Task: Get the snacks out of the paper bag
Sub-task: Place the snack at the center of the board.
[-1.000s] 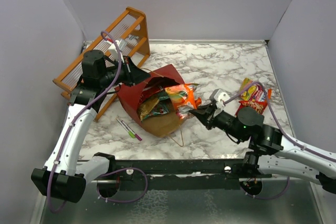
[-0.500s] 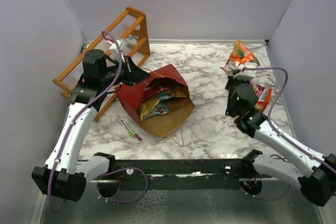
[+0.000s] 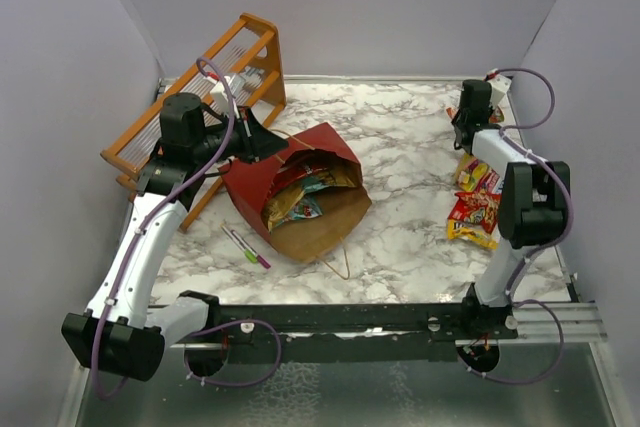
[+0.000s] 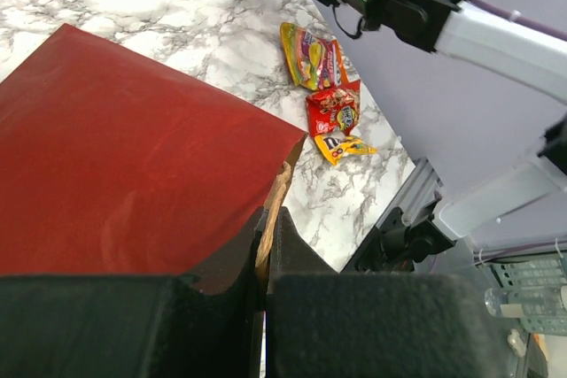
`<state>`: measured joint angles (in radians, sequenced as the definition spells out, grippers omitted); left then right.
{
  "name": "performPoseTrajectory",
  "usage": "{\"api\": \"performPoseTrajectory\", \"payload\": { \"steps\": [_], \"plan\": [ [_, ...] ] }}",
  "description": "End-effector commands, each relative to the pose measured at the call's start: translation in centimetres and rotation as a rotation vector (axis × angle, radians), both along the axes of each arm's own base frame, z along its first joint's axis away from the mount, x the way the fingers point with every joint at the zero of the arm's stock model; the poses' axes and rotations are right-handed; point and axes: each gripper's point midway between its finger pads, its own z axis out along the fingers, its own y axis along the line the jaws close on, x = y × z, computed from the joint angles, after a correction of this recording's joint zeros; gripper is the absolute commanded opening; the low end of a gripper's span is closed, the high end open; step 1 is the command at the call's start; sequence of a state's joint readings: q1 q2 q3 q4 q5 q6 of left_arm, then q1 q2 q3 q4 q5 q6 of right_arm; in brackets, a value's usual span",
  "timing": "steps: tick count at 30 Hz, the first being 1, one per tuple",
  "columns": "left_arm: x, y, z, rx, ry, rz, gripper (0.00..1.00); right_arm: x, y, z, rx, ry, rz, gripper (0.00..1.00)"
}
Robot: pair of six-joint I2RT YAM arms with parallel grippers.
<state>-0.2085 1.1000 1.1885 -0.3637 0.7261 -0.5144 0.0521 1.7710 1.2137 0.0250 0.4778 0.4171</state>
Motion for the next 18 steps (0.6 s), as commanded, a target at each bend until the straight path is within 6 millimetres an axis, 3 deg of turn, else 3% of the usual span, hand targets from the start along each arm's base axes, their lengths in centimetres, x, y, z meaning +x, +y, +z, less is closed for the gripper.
{"api": "performPoseTrajectory", "payload": {
  "steps": [1,6,10,11,14,18],
  "plan": [
    [-0.1,-0.2,1.2,-0.022,-0.043,-0.028,0.0,2.5,-3.7,-1.9,0.084,0.021,-0.076,0.01],
    [-0.1,-0.4,1.1,-0.033,-0.039,-0.037,0.0,3.2,-6.0,-5.7,0.145,0.069,-0.056,0.01],
    [-0.2,-0.4,1.5,-0.036,-0.047,-0.037,0.0,3.0,-5.7,-8.3,0.204,0.132,-0.044,0.02],
    [-0.2,-0.4,1.6,-0.038,-0.049,-0.036,0.0,2.9,-5.4,-8.7,0.216,0.145,-0.033,0.06],
    [-0.3,-0.4,2.0,-0.045,-0.051,-0.031,0.0,1.9,-4.8,-9.0,0.243,0.179,-0.024,0.26],
    [-0.4,-0.3,2.4,-0.053,-0.055,-0.021,0.0,-0.1,-4.2,-6.1,0.254,0.154,-0.006,0.43]
  ]
}}
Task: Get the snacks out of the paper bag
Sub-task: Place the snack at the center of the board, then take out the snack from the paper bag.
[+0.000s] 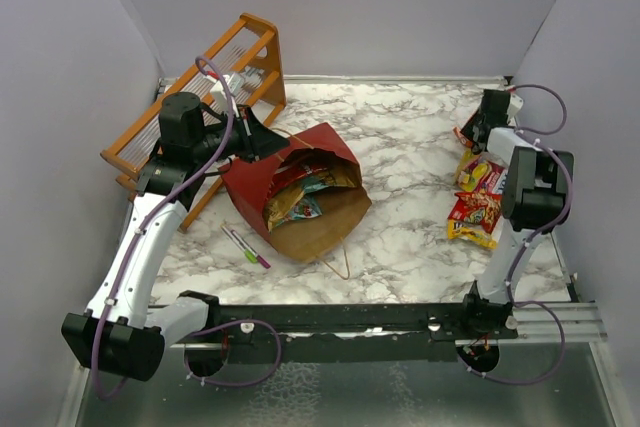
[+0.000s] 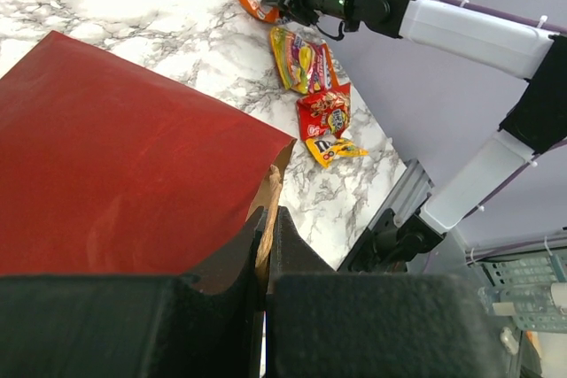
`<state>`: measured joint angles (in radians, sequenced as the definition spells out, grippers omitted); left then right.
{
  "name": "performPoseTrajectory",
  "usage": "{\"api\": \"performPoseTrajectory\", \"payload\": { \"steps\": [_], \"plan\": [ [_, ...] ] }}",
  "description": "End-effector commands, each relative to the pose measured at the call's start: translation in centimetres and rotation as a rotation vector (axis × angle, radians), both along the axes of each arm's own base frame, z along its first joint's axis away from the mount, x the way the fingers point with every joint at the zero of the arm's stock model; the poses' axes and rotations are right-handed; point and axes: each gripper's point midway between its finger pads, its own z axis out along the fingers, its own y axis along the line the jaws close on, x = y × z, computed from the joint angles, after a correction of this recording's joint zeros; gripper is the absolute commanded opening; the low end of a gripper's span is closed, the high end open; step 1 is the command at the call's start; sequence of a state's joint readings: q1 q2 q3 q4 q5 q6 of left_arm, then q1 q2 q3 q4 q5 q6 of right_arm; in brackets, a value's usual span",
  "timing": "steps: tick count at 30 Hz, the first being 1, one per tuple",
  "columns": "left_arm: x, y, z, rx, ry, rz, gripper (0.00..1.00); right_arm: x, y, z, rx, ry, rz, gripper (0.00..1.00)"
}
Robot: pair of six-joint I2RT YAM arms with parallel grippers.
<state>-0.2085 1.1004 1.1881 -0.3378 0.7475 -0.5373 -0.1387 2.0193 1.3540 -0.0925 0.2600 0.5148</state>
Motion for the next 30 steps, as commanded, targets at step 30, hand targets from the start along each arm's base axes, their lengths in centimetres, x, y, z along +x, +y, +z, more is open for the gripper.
{"api": "performPoseTrajectory", "payload": {
  "steps": [30],
  "plan": [
    [0.1,0.1,1.9,-0.03,-0.057,0.006,0.0,-32.9,36.1,20.6,0.187,-0.708,1.564,0.82]
  ]
}}
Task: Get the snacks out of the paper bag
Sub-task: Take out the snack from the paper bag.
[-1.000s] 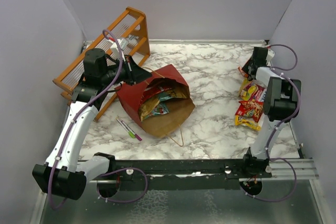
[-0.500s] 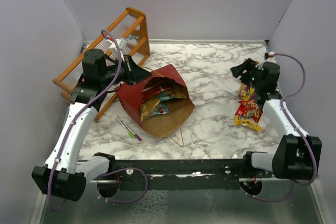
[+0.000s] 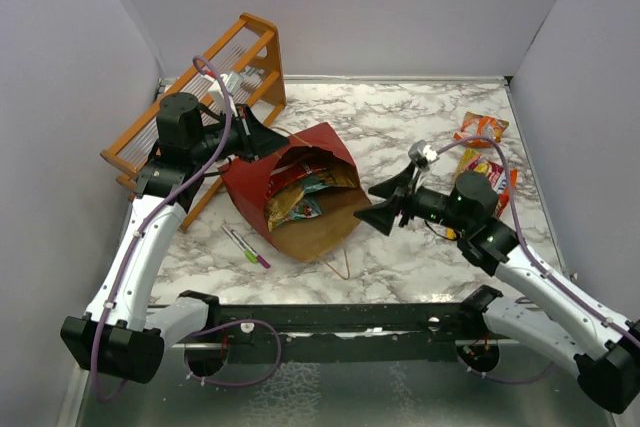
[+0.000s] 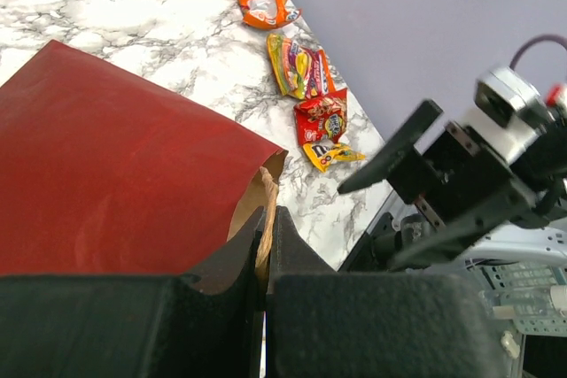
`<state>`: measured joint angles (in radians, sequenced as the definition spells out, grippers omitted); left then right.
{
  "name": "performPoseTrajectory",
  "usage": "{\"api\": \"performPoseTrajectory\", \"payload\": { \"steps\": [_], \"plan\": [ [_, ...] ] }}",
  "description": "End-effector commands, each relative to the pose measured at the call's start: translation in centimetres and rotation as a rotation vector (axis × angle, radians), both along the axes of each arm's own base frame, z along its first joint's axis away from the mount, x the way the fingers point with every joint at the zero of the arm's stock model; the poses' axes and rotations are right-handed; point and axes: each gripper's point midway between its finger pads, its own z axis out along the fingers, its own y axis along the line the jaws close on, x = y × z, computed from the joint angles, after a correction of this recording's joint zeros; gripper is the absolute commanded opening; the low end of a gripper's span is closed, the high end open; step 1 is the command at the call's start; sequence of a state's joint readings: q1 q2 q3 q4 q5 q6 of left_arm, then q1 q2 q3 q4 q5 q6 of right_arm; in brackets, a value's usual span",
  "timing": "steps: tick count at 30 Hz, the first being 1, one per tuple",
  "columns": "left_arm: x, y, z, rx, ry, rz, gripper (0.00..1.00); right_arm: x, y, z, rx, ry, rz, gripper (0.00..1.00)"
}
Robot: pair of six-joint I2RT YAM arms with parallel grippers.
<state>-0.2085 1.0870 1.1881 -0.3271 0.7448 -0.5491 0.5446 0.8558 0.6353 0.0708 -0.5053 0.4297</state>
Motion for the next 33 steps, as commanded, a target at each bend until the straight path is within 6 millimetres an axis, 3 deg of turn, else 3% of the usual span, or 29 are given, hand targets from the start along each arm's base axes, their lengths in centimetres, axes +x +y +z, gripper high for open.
{"api": "performPoseTrajectory", "payload": {
  "steps": [1,3,6,10,13,17,26,33],
  "plan": [
    [0.3,0.1,1.3,-0.016,-0.042,0.002,0.0,-3.3,2.1,0.9,-0.048,-0.269,0.125,0.85],
    [0.3,0.1,1.4,-0.011,-0.047,0.004,0.0,-4.1,3.5,0.7,-0.09,-0.364,0.161,0.93],
    [0.2,0.2,1.3,-0.008,-0.046,0.009,0.0,-5.1,6.3,-1.2,-0.208,-0.48,0.211,1.0],
    [0.1,0.2,1.1,-0.011,-0.037,0.014,0.0,-4.3,9.1,-4.4,-0.377,-0.618,0.205,1.0],
    [0.1,0.2,1.0,-0.011,-0.032,0.012,0.0,-3.2,10.0,-5.9,-0.45,-0.761,0.214,0.98],
    [0.0,0.2,1.2,-0.01,-0.042,0.013,0.0,-1.4,10.7,-8.6,-0.582,-0.913,0.22,0.92],
    [-0.2,0.1,1.2,-0.022,-0.038,0.003,0.0,0.4,14.0,-12.6,-0.696,-1.068,0.313,0.59],
    [-0.4,0.1,1.3,-0.024,-0.041,0.001,0.0,2.2,16.3,-14.3,-0.745,-1.14,0.32,0.56]
  ]
}}
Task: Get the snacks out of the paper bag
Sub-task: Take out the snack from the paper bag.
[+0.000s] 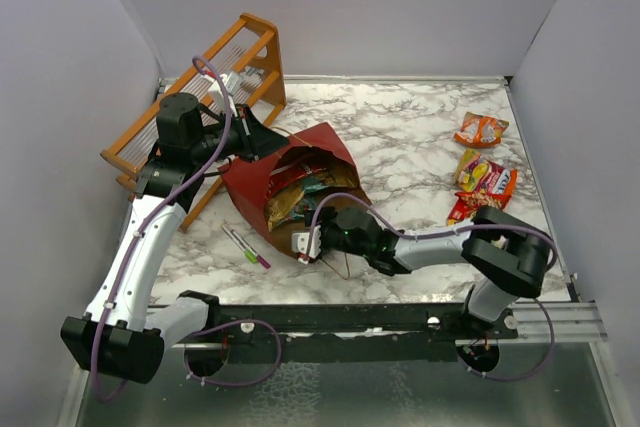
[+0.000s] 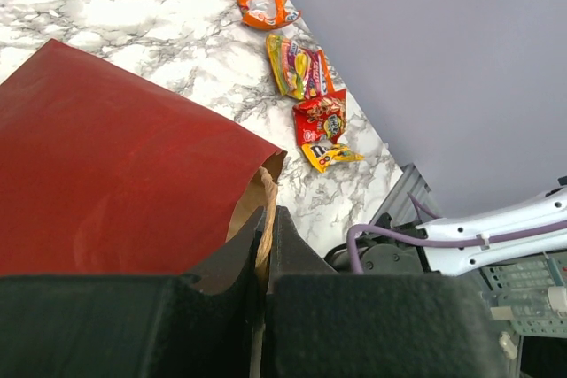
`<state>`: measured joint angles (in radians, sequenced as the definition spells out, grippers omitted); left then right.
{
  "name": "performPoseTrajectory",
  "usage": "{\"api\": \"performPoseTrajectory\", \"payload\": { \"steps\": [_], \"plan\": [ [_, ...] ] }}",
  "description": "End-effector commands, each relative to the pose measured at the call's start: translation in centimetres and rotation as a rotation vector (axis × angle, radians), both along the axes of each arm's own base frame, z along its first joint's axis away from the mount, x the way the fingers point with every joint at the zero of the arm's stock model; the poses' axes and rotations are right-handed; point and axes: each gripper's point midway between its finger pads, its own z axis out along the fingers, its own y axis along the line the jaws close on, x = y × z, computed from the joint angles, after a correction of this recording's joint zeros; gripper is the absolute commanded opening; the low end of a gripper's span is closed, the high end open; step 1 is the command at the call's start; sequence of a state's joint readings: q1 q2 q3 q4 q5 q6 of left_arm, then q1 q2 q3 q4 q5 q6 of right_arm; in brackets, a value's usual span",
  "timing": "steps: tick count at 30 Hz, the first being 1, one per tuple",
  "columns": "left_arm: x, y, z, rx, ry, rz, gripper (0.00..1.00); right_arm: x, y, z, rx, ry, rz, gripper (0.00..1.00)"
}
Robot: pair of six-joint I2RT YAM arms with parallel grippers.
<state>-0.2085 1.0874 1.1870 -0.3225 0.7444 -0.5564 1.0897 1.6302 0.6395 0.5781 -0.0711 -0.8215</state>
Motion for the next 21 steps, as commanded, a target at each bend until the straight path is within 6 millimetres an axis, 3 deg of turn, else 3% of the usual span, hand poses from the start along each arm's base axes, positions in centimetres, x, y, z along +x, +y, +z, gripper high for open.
{"api": "performPoseTrajectory", "payload": {
  "steps": [1,15,21],
  "plan": [
    [-0.4,0.1,1.2,-0.02,-0.044,-0.001,0.0,1.9,2.7,2.1,0.046,-0.133,0.017,0.56],
    [-0.7,0.2,1.4,-0.02,-0.047,-0.005,0.0,5.0,4.2,-1.4,-0.044,-0.171,0.013,0.54],
    [-0.9,0.3,1.7,-0.019,-0.054,0.0,0.0,5.0,4.2,-1.9,-0.049,-0.146,0.008,0.28]
  ]
}}
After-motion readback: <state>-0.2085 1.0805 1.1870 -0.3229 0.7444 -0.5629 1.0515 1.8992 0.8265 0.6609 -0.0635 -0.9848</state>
